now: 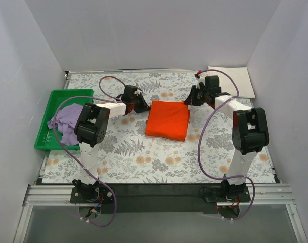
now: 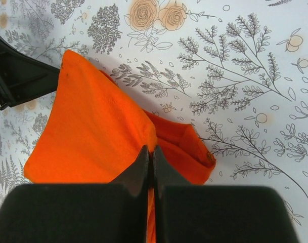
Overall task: Fold and stack the t-shirts
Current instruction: Fold the tshirt
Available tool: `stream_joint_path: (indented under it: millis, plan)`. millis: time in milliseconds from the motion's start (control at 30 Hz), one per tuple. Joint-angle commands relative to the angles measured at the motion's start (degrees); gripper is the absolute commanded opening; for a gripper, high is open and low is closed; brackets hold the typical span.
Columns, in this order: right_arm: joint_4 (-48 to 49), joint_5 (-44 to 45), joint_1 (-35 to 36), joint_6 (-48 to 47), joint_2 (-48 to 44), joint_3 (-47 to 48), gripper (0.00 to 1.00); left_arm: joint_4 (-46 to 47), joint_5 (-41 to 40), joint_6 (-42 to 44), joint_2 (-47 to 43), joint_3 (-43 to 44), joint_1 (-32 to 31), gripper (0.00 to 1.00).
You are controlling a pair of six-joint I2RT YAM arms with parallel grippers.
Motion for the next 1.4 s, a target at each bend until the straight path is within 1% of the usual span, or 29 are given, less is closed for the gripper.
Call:
stream_joint_path:
  millis: [0,167,300,467,500,533,567,600,667,700,767,800,833,900,933,1000,1067,1133,1167,1200,1233,1267,1300,1367]
  plan:
    - [-0.8,2.8,-0.1,0.6,-2.2,-0.9,0.01,-4.6,-4.2,2.5,-0.3,-1.7,-0.2,0.0]
    - [-1.4,5.4,-0.8,2.2,-1.4,-2.7,0.01,-4.6,-4.7,2.2,-0.5,-1.5,-0.2,0.0]
    - [-1.3,7.2,-0.9,1.8,-0.7,-3.6,0.01,-5.0,-5.2,2.3,-0.7,-1.6,-0.2,0.0]
    - [-1.3,7.1,-1.0,0.0,2.7,-0.9,0.01,-5.0,-3.9,2.7,-0.3,-1.0,-0.2,0.0]
    - [-1.5,6.9,-1.1,-0.1,3.4,-0.4,0.09,-4.9,-3.8,2.7,-0.4,-0.6,-0.2,0.0]
    - [-2.1,6.7,-1.1,0.0,3.5,0.3,0.15,-5.0,-3.6,2.7,-0.7,-0.5,-0.1,0.04]
    - [-2.3,6.1,-1.0,-0.1,3.5,1.5,0.23,-4.9,-4.0,3.0,-1.1,-0.4,-0.1,0.08]
    - [-2.7,5.8,-0.9,0.0,3.0,1.9,0.27,-4.9,-4.3,3.2,-1.6,-0.3,-0.2,0.16]
    - [-3.1,5.9,-1.0,0.6,1.9,2.5,0.31,-4.9,-5.2,3.4,-3.4,-0.2,-0.1,0.21]
    - [-3.3,6.1,-0.9,1.0,0.4,2.5,0.34,-5.1,-6.2,3.5,-4.3,-0.1,-0.2,0.27]
    - [-3.2,6.8,-1.0,1.8,-1.5,2.2,0.38,-5.5,-7.3,3.5,-7.3,-0.1,-0.2,0.32]
    - [-3.1,7.1,-1.0,2.1,-3.2,1.7,0.38,-6.0,-8.9,3.5,-8.1,0.0,-0.2,0.34]
    - [-3.1,7.3,-0.9,2.4,-4.1,1.3,0.38,-6.3,-9.7,3.4,-9.2,0.2,-0.1,0.4]
    - [-3.0,7.6,-0.9,3.3,-6.7,0.6,0.4,-7.5,-10.8,3.2,-12.4,0.1,-0.2,0.46]
    - [-2.8,7.5,-1.0,3.6,-7.4,-0.3,0.4,-7.9,-11.5,3.1,-13.5,0.0,-0.3,0.52]
    - [-1.6,7.4,-1.0,4.1,-9.3,-1.4,0.4,-8.2,-11.5,3.1,-15.4,0.1,-0.7,0.55]
    - [-0.1,5.1,-1.0,4.6,-9.7,-2.9,0.38,-8.2,-9.1,3.2,-15.4,1.0,-1.7,0.56]
    - [1.6,1.7,-0.9,5.3,-8.2,-3.0,0.36,-7.5,-6.5,3.2,-14.0,2.3,-2.7,0.51]
    - [2.3,-0.7,-1.0,5.7,-7.5,-3.3,0.33,-6.5,-4.1,3.4,-13.2,3.6,-3.2,0.45]
    - [2.4,-1.6,-1.0,6.5,-6.3,-3.7,0.33,-6.0,-2.9,3.4,-11.2,4.3,-3.7,0.41]
    - [5.2,-1.9,-1.0,6.9,-5.7,-4.2,0.33,-5.7,-2.0,3.5,-9.9,5.2,-4.6,0.37]
    - [5.7,-2.3,-1.0,7.2,-5.0,-4.7,0.32,-5.0,-0.2,3.7,-8.7,5.9,-5.0,0.34]
    - [6.3,-2.6,-1.1,7.3,-3.2,-4.7,0.32,-4.6,0.4,3.4,-6.2,7.3,-5.3,0.29]
    - [8.0,-4.2,-1.4,7.7,-1.1,-4.9,0.32,-3.5,1.9,2.3,-3.8,8.2,-5.4,0.24]
